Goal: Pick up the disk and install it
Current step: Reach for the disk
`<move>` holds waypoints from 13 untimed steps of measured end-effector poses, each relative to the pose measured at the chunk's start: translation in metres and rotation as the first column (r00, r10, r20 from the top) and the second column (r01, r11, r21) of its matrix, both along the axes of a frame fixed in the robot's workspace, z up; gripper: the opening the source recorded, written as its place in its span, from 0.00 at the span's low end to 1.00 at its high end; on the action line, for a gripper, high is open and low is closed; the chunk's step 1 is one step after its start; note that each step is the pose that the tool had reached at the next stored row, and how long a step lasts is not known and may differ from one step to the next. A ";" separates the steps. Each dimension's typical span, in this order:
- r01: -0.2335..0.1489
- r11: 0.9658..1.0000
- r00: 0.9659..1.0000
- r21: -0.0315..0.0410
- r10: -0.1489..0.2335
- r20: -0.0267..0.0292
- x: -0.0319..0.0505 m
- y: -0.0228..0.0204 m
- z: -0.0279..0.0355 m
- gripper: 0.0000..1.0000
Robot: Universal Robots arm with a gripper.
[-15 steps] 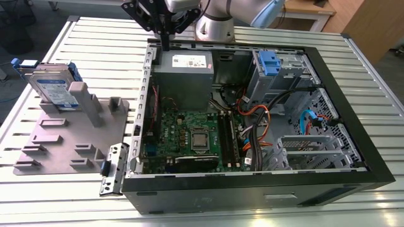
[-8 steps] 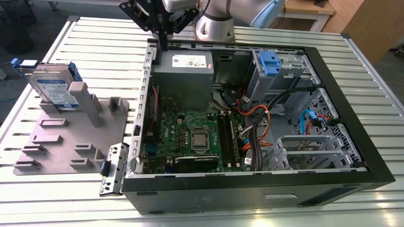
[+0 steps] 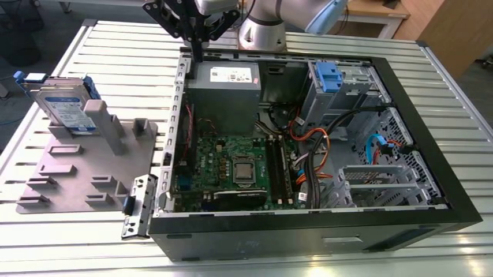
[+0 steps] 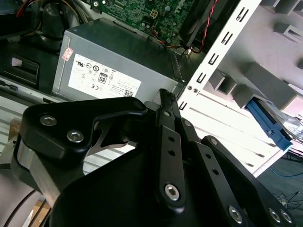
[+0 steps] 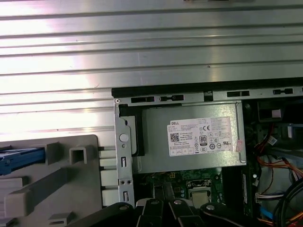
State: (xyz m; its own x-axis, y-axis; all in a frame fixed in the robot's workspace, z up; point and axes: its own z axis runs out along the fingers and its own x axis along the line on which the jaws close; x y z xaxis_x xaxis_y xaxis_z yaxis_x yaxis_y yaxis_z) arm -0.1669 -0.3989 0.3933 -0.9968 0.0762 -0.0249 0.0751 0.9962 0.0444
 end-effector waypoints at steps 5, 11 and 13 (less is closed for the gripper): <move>0.000 1.000 1.000 0.000 0.000 0.000 -0.0014 0.0000 0.0000 0.11; 0.000 1.000 1.000 0.000 0.000 0.000 -0.0034 0.0000 0.0000 0.11; 0.000 1.000 1.000 0.000 0.000 0.000 -0.0040 0.0000 0.0000 0.11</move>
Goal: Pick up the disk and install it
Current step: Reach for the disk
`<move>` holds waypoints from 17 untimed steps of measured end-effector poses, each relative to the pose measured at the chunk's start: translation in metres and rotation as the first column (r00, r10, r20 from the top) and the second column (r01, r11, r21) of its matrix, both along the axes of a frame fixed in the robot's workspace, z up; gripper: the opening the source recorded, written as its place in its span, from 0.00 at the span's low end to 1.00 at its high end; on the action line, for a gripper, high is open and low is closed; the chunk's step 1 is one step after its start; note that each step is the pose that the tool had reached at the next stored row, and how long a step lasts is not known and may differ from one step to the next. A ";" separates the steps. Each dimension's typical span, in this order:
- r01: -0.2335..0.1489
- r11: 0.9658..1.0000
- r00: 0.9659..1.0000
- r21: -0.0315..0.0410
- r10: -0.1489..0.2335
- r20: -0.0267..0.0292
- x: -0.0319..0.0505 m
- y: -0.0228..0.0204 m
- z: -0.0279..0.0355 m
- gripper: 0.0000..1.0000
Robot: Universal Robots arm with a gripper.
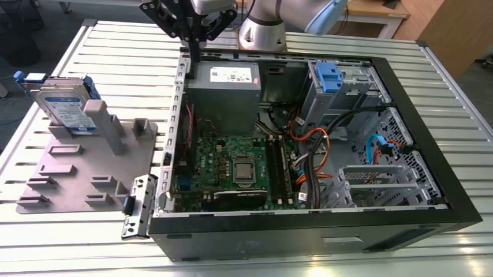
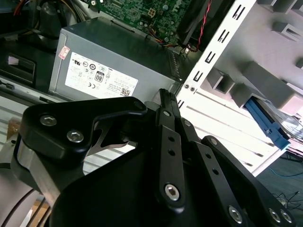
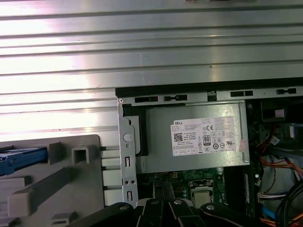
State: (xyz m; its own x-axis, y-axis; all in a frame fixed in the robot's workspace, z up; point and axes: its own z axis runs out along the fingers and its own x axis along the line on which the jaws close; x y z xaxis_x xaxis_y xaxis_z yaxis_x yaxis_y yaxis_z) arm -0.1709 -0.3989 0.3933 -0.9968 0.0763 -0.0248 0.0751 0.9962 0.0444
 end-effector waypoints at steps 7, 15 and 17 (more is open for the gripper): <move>0.000 1.000 1.000 0.000 0.000 0.000 -0.0009 0.0000 0.0000 0.11; 0.000 1.000 1.000 0.000 0.000 0.000 -0.0069 0.0000 0.0000 0.11; 0.000 1.000 1.000 0.000 0.000 0.000 -0.0088 0.0000 0.0000 0.11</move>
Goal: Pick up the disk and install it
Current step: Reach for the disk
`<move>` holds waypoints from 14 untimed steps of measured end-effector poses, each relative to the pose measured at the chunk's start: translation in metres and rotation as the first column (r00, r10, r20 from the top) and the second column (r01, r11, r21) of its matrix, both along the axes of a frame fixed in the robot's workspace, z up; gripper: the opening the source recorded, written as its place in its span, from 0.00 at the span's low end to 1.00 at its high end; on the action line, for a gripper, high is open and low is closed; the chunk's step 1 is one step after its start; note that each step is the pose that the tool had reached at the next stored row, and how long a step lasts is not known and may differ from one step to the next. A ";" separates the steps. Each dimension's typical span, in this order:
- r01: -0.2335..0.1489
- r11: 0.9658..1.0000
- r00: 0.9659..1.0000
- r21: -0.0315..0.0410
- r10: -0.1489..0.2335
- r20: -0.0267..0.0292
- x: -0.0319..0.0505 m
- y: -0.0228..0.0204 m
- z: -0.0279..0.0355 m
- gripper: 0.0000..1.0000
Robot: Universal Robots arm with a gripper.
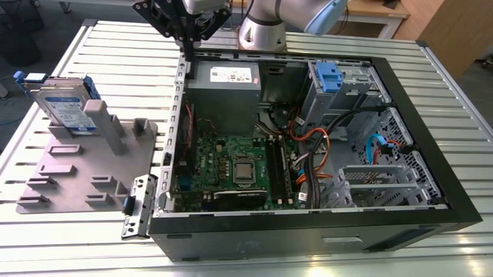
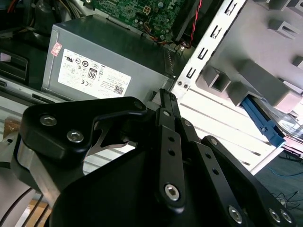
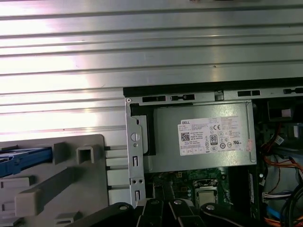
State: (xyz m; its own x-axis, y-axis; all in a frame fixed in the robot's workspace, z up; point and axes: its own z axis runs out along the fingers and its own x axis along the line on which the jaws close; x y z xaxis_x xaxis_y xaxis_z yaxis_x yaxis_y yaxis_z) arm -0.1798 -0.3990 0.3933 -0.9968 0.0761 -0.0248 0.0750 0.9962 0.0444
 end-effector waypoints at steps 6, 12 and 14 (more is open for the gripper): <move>0.000 1.000 1.000 0.000 0.000 0.000 -0.0042 0.0000 0.0000 0.11; 0.000 1.000 1.000 0.000 0.000 0.000 -0.0083 0.0000 0.0000 0.11; 0.000 1.000 1.000 0.000 0.000 0.000 -0.0099 0.0000 0.0000 0.11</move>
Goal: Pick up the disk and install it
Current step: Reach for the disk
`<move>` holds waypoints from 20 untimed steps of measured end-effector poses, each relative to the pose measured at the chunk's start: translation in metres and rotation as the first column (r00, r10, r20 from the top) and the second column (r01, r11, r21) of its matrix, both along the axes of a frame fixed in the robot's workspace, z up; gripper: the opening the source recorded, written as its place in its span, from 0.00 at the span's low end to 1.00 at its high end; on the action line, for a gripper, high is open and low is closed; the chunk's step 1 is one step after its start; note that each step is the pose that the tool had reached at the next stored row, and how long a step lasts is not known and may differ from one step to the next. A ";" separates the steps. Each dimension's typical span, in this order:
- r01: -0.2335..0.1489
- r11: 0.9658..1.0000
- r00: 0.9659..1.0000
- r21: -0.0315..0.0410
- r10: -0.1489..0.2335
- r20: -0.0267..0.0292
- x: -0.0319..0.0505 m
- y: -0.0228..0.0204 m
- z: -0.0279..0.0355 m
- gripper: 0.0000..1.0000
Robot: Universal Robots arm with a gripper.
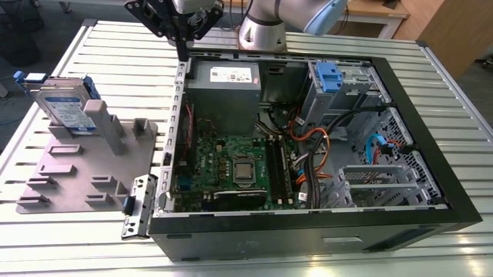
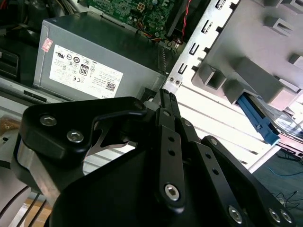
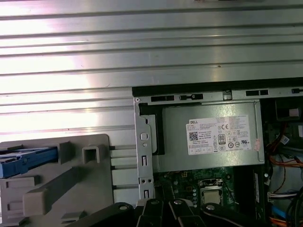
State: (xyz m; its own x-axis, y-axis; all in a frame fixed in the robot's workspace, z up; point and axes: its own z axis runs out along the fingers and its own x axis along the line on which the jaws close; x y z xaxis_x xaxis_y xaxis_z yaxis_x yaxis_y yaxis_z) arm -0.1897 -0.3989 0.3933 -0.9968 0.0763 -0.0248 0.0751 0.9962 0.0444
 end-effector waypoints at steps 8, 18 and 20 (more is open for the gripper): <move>0.000 1.000 1.000 0.000 0.000 0.000 -0.0077 0.0000 0.0000 0.11; 0.000 1.000 1.000 0.000 0.000 0.000 -0.0187 0.0000 0.0000 0.11; 0.000 1.000 1.000 0.000 0.000 0.000 -0.0210 0.0000 0.0000 0.11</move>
